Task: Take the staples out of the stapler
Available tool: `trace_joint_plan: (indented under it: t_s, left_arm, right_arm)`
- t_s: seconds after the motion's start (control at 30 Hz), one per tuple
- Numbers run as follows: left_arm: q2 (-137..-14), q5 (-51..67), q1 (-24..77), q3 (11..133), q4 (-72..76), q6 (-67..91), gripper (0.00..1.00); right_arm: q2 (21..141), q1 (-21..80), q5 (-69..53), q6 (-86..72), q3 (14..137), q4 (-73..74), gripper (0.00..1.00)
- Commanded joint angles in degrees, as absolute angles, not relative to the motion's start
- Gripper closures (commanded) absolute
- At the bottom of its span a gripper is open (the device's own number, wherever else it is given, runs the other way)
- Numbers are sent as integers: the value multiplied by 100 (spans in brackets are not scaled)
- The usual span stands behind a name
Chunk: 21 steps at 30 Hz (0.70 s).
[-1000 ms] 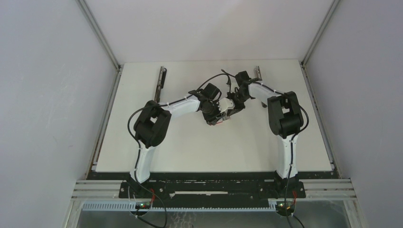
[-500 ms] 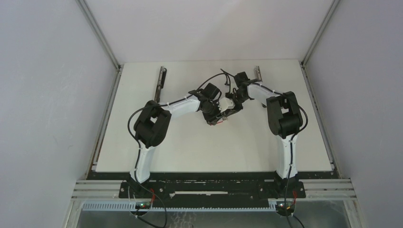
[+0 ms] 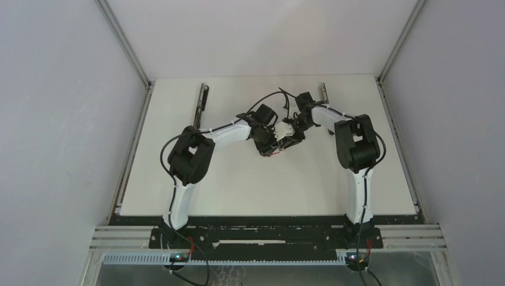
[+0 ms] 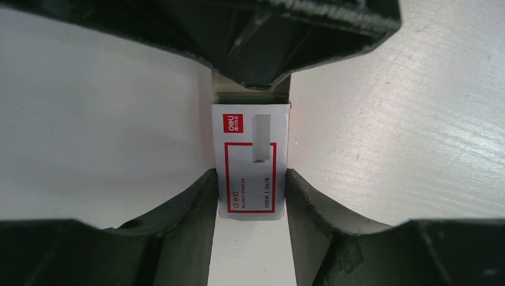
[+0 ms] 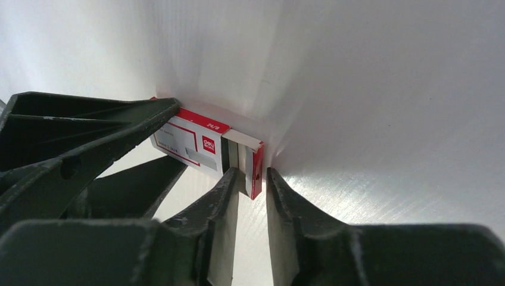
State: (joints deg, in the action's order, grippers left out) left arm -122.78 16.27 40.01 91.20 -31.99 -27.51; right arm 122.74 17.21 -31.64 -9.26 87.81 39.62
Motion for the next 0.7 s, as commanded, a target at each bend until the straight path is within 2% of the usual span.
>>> trace_joint_plan:
  t_s: [0.0,0.23,0.67]
  left_arm:
    - [-12402,1670,4025,9263,-3158,-2669,51]
    - [-12420,1661,4025,9281,-3164,-2678,51]
    - [-12442,1697,4025,9316,-3178,-2689,51]
  right_arm:
    - [12173,1573,-3528,-1020,8704,3852,73]
    - [12335,1476,-3805,-1100,8673,3775,69]
    - [12489,1663,-4241,-1152,8736,3628,70]
